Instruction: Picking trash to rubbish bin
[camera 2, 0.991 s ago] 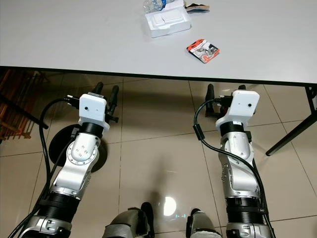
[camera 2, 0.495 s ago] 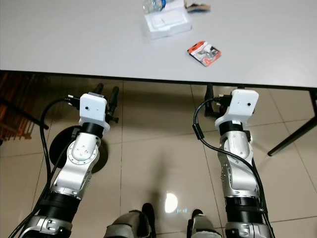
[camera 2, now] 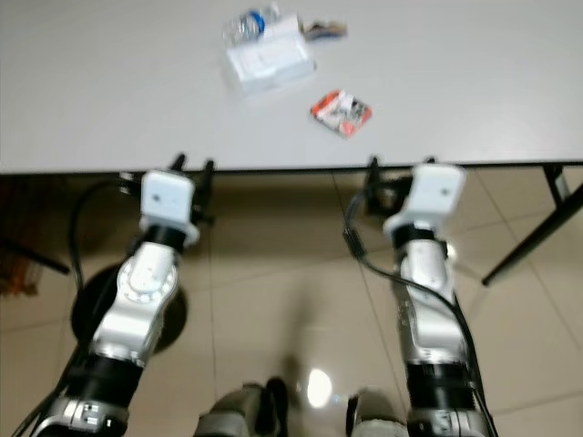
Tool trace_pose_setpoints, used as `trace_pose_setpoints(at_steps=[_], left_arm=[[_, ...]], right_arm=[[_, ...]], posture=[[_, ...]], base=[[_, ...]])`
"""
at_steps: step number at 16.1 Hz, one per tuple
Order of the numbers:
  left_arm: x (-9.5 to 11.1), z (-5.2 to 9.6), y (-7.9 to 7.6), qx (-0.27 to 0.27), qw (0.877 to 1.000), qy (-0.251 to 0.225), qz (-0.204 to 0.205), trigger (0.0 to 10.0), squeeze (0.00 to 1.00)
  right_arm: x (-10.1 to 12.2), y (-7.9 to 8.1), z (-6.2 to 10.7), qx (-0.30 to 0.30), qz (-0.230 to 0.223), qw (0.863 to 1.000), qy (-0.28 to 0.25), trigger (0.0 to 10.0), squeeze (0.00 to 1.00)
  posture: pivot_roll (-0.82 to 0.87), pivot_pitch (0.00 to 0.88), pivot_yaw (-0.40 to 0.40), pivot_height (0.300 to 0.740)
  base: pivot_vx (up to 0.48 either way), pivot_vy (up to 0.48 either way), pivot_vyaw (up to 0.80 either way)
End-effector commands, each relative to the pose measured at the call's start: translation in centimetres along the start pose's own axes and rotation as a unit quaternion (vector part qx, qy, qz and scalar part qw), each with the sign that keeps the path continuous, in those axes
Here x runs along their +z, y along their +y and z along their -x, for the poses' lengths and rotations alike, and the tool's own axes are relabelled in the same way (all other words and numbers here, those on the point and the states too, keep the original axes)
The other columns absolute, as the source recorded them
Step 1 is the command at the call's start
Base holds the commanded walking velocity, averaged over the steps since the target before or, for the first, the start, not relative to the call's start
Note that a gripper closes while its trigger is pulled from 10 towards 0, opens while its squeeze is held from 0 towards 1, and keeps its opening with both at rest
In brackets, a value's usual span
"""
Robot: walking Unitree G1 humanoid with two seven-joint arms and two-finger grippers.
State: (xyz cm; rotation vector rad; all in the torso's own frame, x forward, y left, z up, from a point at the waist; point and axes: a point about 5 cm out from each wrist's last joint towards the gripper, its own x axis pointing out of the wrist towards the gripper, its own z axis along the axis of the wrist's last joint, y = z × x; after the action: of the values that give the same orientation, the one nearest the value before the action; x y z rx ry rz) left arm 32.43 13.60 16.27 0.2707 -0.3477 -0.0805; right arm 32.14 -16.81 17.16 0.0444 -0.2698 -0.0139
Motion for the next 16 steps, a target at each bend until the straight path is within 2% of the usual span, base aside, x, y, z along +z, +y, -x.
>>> trace_pose_setpoints(at_steps=[1, 16], left_arm=[[-0.15, 0.24, -0.24, -0.007, 1.0, 0.004, 0.002, 10.0, 0.0], [-0.17, 0.08, -0.29, -0.007, 1.0, 0.009, -0.002, 10.0, 0.0]], right_arm=[[0.03, -0.4, 0.1, -0.005, 0.001, 1.0, 0.003, 10.0, 0.0], [-0.33, 0.31, 0.16, 0.02, 0.003, 1.0, 0.019, 10.0, 0.0]], posture=[[0.03, 0.227, 0.146, 0.74], [0.03, 0.243, 0.147, 0.74]], base=[[0.259, 0.0, 0.0], [0.29, 0.0, 0.0]])
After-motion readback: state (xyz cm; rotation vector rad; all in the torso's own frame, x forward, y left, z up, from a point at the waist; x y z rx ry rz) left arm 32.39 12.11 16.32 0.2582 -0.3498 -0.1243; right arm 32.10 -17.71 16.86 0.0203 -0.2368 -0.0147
